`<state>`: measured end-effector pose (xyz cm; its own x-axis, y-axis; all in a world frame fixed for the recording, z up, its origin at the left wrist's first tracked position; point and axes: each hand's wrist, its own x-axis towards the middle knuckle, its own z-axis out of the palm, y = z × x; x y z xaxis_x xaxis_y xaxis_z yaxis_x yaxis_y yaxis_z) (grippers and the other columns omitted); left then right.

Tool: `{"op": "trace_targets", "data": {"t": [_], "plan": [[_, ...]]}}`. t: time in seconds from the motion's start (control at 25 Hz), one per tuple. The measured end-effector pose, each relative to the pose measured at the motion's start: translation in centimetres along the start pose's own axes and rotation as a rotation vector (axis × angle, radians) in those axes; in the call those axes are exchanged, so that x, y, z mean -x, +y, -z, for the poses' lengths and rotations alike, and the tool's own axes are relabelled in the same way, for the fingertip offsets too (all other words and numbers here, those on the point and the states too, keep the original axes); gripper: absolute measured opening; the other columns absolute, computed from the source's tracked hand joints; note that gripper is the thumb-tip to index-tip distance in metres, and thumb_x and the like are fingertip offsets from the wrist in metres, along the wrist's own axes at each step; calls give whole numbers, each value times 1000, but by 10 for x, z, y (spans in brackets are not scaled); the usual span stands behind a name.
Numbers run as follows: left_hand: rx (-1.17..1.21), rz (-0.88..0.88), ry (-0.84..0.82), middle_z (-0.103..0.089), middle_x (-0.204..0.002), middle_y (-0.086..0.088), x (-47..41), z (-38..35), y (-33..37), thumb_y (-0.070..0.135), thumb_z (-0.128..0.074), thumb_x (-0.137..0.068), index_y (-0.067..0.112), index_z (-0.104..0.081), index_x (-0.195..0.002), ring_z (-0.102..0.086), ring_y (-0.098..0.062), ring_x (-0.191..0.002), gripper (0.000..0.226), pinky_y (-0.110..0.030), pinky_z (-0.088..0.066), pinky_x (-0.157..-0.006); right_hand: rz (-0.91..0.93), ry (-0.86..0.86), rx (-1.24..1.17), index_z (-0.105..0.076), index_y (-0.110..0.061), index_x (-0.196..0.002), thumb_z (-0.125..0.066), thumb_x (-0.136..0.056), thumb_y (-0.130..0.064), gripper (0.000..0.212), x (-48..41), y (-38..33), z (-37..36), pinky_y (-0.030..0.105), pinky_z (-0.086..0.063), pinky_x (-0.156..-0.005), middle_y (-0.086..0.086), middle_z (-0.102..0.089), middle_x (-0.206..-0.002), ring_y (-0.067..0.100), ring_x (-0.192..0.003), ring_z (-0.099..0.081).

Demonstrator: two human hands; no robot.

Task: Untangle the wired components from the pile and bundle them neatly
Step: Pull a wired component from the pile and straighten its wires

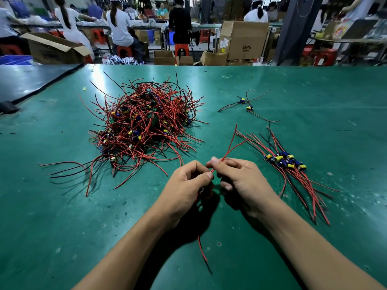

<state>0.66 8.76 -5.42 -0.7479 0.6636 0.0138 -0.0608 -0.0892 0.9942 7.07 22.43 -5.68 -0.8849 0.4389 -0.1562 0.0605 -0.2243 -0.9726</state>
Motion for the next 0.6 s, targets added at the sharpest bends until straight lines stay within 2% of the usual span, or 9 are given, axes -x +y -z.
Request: {"op": "trace_targets", "data": {"t": [0.12, 0.2, 0.32, 0.4, 0.48, 0.6], "plan": [[-13, 22, -49, -59, -60, -5, 1, 1, 1, 1, -57, -92, 7, -57, -77, -49, -21, -59, 16, -24, -40, -56, 39, 126, -54, -75, -10, -82, -69, -91, -35, 27, -5, -9, 7, 13, -21, -38, -6, -43, -54, 6, -34, -30], [-20, 20, -76, -59, -60, -4, 1, 0, 1, 1, -57, -92, 6, -57, -78, -50, -19, -57, 15, -24, -41, -56, 9, 151, -169, -71, -7, -78, -63, -96, -32, 32, -7, -15, 10, 15, -22, -35, -6, -43, -56, 5, -35, -29], [7, 19, -86, -58, -60, -7, -1, 0, 1, -1, -57, -91, 5, -56, -79, -50, -18, -53, 14, -23, -41, -54, -159, 68, -388, -69, -7, -68, -55, -99, -34, 43, -7, -24, 13, 17, -22, -31, -4, -43, -55, 4, -32, -28], [34, 38, -91, -58, -60, -9, -2, 1, 1, -1, -57, -90, 4, -57, -78, -51, -18, -52, 14, -23, -40, -53, -211, 24, -454, -69, -9, -61, -57, -97, -33, 45, -6, -27, 14, 16, -23, -29, -3, -42, -55, 4, -31, -28], [48, 60, -90, -58, -59, -10, -2, 1, 1, -2, -57, -89, 3, -59, -78, -51, -20, -53, 13, -24, -40, -53, -201, 33, -434, -66, -8, -61, -60, -95, -32, 42, -5, -26, 14, 16, -22, -29, -3, -41, -55, 4, -31, -27], [18, 68, -60, -58, -62, -12, -2, 1, -1, 0, -57, -91, 3, -66, -85, -49, -22, -58, 11, -26, -39, -56, -114, 60, -343, -67, -7, -72, -60, -95, -37, 38, -3, -20, 10, 16, -21, -33, -5, -43, -56, 4, -33, -28]]}}
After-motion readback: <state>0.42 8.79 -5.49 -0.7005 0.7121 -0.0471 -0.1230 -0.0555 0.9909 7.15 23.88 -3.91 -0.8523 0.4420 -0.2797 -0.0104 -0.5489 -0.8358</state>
